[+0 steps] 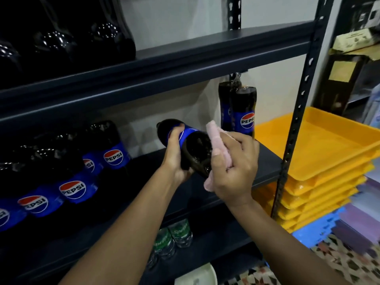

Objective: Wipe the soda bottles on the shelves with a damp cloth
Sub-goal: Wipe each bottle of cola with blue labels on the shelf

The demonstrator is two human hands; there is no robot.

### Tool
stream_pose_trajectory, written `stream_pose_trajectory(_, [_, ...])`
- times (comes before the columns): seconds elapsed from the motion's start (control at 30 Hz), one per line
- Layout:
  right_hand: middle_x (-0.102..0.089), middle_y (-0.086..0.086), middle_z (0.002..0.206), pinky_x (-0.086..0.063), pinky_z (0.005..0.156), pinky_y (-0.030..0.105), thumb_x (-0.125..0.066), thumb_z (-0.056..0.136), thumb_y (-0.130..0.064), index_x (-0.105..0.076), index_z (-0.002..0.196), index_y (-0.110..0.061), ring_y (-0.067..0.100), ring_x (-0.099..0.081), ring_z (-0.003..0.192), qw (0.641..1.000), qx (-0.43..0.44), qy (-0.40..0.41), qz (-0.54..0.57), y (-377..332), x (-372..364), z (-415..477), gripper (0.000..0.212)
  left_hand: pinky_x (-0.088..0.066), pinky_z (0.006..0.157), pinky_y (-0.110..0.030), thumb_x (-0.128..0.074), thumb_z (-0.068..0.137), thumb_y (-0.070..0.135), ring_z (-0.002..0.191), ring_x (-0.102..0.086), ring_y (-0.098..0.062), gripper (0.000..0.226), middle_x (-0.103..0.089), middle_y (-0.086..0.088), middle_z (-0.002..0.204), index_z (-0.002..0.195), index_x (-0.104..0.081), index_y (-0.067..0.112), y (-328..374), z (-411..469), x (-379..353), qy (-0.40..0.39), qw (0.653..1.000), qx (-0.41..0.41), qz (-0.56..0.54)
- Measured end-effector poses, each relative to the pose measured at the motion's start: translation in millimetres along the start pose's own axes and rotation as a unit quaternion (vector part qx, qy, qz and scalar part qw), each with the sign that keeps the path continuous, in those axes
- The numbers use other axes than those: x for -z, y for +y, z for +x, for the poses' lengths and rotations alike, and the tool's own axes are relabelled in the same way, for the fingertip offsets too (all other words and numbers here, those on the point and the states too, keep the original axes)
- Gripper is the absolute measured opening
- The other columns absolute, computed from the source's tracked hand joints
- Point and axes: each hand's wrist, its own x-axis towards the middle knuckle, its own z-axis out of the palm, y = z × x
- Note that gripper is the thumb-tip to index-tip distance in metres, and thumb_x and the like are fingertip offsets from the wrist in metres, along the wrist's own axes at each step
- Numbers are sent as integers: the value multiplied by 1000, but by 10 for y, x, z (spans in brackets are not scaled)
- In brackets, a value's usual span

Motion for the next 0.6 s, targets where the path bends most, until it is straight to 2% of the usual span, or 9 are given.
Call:
stream_pose_trajectory(0.07, [-66, 1, 101, -43, 87, 25, -50, 96, -36, -77, 104, -17, 21, -57, 98, 992, -121, 6, 27, -20, -38, -11, 34, -58, 102, -50, -71, 83, 66, 106, -76, -33, 69, -78, -18, 115, 119, -76, 7, -5, 18, 54, 19, 999, -14, 29])
stream_pose_trajectory(0.17, [-64, -7, 95, -48, 83, 32, -50, 93, -32, -66, 82, -41, 9, -60, 93, 937, -323, 26, 129, -94, -101, -92, 21, -60, 97, -54, -80, 73, 62, 100, -78, -33, 75, -80, -17, 108, 124, -72, 8, 7, 46, 137, 62, 993, -51, 85])
stream_pose_trajectory(0.23, [-68, 0, 98, -51, 83, 37, -50, 89, -33, -68, 72, -32, 6, -62, 87, 889, -418, 32, 183, -82, -167, -185, 25, -64, 90, -53, -84, 69, 59, 92, -80, -30, 74, -81, -13, 103, 122, -69, 9, 38, 52, 179, 119, 982, -95, 115])
stream_pose_trajectory(0.3, [-73, 5, 98, -55, 88, 47, -53, 86, -34, -73, 76, -23, 17, -68, 88, 816, -520, 32, 249, -26, -250, -239, 25, -66, 84, -49, -86, 59, 63, 87, -80, -24, 85, -80, -7, 102, 123, -64, 12, 60, 74, 237, 182, 963, -130, 150])
stream_pose_trajectory(0.37, [-71, 11, 94, -58, 87, 49, -55, 89, -33, -73, 90, -16, 27, -70, 87, 699, -615, 26, 364, 61, -343, -281, 25, -65, 86, -44, -85, 50, 74, 86, -78, -18, 98, -78, 0, 102, 125, -62, 16, 78, 86, 324, 232, 933, -169, 219])
stream_pose_trajectory(0.43, [-70, 13, 93, -57, 81, 41, -52, 94, -36, -68, 100, -10, 29, -70, 85, 596, -653, 5, 467, 172, -421, -369, 30, -63, 89, -40, -81, 50, 82, 88, -76, -15, 99, -77, 4, 101, 123, -63, 18, 69, 84, 422, 262, 899, -202, 289])
stream_pose_trajectory(0.47, [-69, 13, 92, -55, 80, 39, -51, 95, -38, -67, 101, -11, 29, -69, 85, 565, -659, -11, 497, 229, -442, -443, 32, -61, 89, -37, -81, 53, 81, 90, -75, -16, 96, -76, 5, 102, 123, -61, 19, 56, 68, 466, 269, 885, -215, 312])
stream_pose_trajectory(0.53, [-67, 13, 96, -51, 86, 41, -53, 93, -41, -66, 106, -10, 31, -66, 90, 537, -671, -47, 510, 322, -464, -584, 36, -54, 87, -31, -84, 64, 73, 95, -71, -19, 87, -72, 4, 106, 126, -54, 19, 44, -2, 544, 282, 862, -239, 346])
stream_pose_trajectory(0.6, [-64, 14, 103, -47, 94, 45, -57, 88, -41, -65, 112, -10, 33, -63, 99, 530, -681, -69, 501, 444, -477, -647, 40, -52, 86, -30, -86, 70, 66, 98, -71, -22, 79, -71, 3, 108, 124, -48, 23, 39, -73, 626, 287, 844, -258, 373])
